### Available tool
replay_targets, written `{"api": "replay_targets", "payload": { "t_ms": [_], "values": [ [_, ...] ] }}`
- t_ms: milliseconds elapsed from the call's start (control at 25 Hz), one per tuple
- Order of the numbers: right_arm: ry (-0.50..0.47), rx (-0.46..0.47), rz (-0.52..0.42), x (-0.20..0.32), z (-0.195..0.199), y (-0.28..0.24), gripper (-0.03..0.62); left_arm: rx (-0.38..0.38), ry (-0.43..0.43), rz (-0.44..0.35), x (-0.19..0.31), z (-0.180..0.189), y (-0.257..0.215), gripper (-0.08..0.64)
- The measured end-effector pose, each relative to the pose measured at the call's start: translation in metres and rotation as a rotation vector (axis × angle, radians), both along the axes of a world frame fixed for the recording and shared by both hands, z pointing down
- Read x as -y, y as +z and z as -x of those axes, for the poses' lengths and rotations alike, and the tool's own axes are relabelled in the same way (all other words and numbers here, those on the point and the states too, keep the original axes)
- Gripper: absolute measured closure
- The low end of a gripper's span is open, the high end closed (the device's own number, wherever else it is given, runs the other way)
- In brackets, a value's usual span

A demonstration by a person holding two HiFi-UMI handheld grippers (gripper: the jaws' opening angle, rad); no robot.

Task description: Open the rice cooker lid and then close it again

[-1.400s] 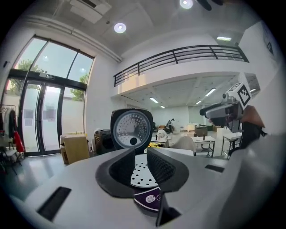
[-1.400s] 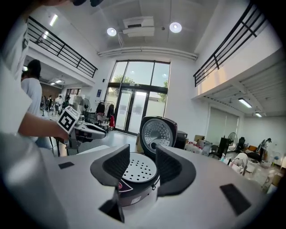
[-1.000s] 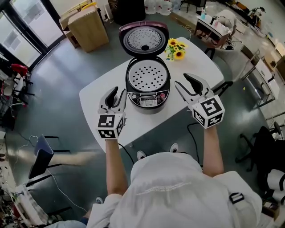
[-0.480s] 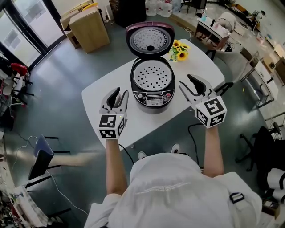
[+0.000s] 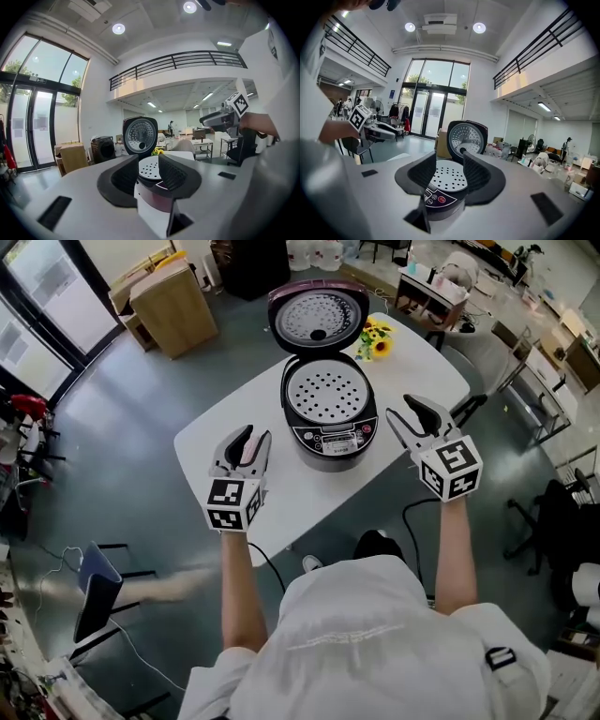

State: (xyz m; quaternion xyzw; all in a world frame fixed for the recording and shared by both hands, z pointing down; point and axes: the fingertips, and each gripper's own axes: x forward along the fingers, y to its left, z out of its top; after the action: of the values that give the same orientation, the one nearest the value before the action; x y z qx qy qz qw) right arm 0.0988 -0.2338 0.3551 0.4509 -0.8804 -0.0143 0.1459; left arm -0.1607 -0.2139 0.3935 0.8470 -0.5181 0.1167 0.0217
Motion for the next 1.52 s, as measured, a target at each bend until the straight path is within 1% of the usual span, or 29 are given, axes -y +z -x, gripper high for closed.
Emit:
{"api": "replay_targets", "payload": {
  "t_ms": [160, 320, 520, 640, 760, 840, 920, 1200, 1360, 1520],
  "values": [
    [0.017, -0.011, 0.029, 0.008, -0.005, 0.011, 0.394, -0.014, 0.007, 0.018, 0.006, 0.006, 0.008, 0.411],
    [0.005, -0.035, 0.038, 0.037, -0.008, 0.017, 0.387, -0.015, 0.003, 0.027, 0.019, 0.007, 0.013, 0.41],
    [-0.045, -0.051, 0.014, 0.098, -0.006, 0.013, 0.383, -0.005, -0.034, 0.038, 0.05, 0.007, 0.02, 0.41],
    [-0.094, -0.059, 0.001, 0.14, -0.001, 0.008, 0.379, -0.001, -0.06, 0.048, 0.075, 0.0, 0.023, 0.41],
    [-0.15, -0.088, -0.03, 0.181, 0.005, -0.004, 0.373, 0.011, -0.074, 0.043, 0.101, -0.011, 0.019, 0.41],
    [-0.191, -0.131, -0.06, 0.207, 0.011, -0.012, 0.364, 0.02, -0.085, 0.043, 0.116, -0.015, 0.017, 0.41],
    [-0.237, -0.189, -0.083, 0.228, 0.02, -0.02, 0.34, 0.025, -0.096, 0.053, 0.126, -0.019, 0.021, 0.41],
    [-0.373, -0.359, -0.131, 0.289, 0.042, -0.035, 0.305, 0.037, -0.115, 0.094, 0.143, -0.027, 0.038, 0.41],
    [-0.475, -0.469, -0.117, 0.305, 0.057, -0.032, 0.288, 0.042, -0.115, 0.114, 0.146, -0.03, 0.048, 0.41],
    [-0.549, -0.584, -0.098, 0.317, 0.07, -0.03, 0.285, 0.044, -0.104, 0.139, 0.146, -0.036, 0.058, 0.41]
  ]
}}
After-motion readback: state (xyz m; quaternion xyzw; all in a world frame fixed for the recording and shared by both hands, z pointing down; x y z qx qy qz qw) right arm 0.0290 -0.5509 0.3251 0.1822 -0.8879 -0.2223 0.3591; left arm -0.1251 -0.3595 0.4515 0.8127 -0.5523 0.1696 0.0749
